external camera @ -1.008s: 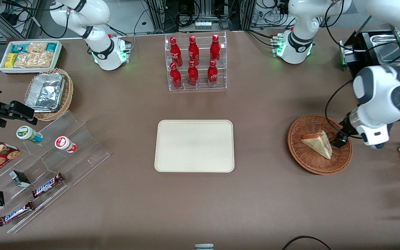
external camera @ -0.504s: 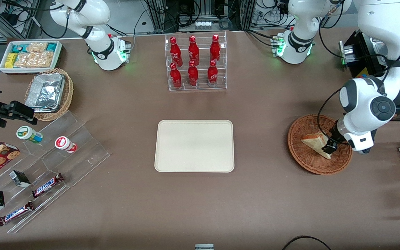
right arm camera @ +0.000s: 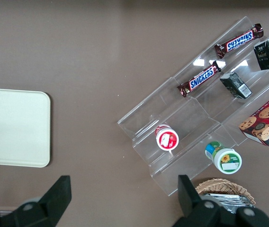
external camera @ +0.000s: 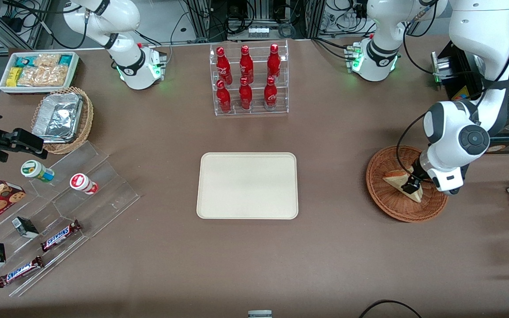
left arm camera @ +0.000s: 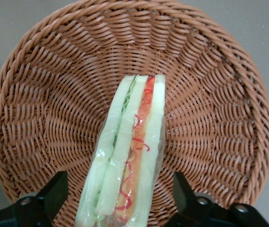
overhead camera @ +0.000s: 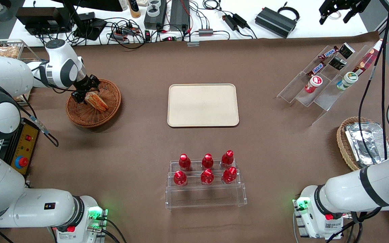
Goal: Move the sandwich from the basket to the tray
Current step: 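Close the left gripper on the sandwich and lift it, then carry the held sandwich with the left gripper over the cream tray, then lower the sandwich onto the tray and open the left gripper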
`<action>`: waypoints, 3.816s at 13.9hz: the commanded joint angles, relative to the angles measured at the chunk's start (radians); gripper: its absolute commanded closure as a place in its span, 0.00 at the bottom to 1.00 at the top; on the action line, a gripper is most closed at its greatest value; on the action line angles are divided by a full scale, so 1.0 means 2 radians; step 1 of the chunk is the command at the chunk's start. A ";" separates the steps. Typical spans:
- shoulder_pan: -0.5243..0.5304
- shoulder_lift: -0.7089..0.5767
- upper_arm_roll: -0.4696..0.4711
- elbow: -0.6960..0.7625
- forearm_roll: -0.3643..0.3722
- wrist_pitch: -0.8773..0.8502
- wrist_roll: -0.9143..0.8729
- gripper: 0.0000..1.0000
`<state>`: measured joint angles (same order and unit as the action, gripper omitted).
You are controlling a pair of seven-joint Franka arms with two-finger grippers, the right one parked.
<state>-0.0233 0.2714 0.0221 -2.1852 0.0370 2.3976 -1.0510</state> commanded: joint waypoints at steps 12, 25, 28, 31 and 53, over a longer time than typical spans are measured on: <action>-0.004 -0.028 -0.004 0.073 0.004 -0.169 0.050 0.90; -0.006 0.005 -0.188 0.226 0.012 -0.265 0.050 0.87; -0.066 0.041 -0.213 0.255 0.055 -0.265 0.029 0.87; -0.102 0.080 -0.213 0.292 0.056 -0.251 0.026 0.87; -0.202 0.233 -0.210 0.333 0.205 -0.129 -0.025 0.13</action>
<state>-0.4135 0.7258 -0.4051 -1.5550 0.4239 2.1471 -1.0776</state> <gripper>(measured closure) 0.819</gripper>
